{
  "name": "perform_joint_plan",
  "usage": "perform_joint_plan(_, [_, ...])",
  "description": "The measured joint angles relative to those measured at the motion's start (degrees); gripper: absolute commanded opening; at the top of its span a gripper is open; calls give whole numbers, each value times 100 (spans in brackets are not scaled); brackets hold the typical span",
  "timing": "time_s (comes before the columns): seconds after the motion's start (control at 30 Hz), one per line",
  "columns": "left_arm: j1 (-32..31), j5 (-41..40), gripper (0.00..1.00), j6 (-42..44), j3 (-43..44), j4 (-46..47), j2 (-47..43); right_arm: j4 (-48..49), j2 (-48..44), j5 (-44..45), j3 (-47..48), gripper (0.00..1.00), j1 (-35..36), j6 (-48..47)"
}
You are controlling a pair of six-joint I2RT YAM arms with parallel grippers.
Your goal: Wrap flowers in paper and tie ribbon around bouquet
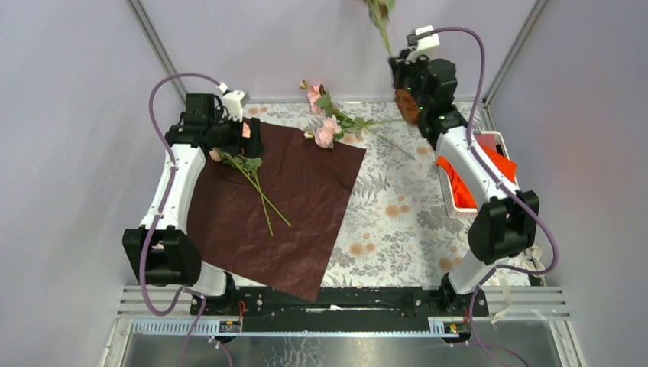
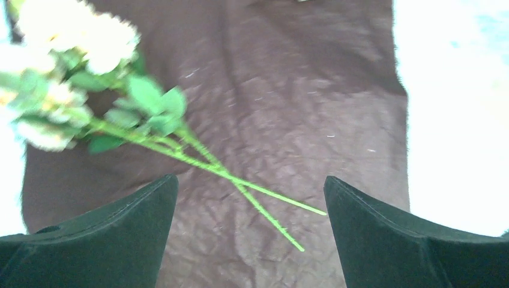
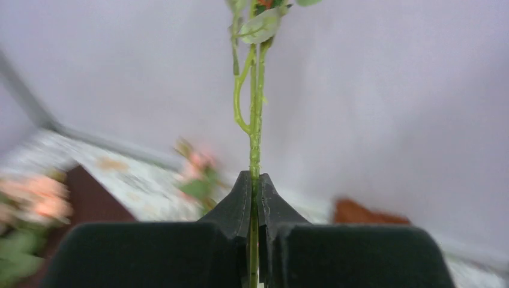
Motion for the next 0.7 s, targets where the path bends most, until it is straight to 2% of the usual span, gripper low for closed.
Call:
perform_joint_plan(0.13, [-636,669,99,83,302,-107,-295,1491,-907,332,-802,0,1150,763])
perform_joint_plan(0.27, [-1134,1513,99,-26,382,-39,-479,2697,-911,247,-1593,0,2127,2055])
perform_joint_plan(0.37, [-1215,2118,99,-341,223,293,-603,3117,-511,313,-1823,0,2522,2712])
perform_joint_plan(0.6, [-1211,2927,99,-1886,-1093,2096,-691,3434,184,542,-1786,0,3353,3362])
perform_joint_plan(0.67, [-1211,2997,93,-2251,-1244,2433,-654,3550,212,581,-1773,0,3453,3471])
perform_joint_plan(0.7, [-1211,3012,86,-2409,-1274,2566,-643,3628,216,627,-1762,0,3462,3539])
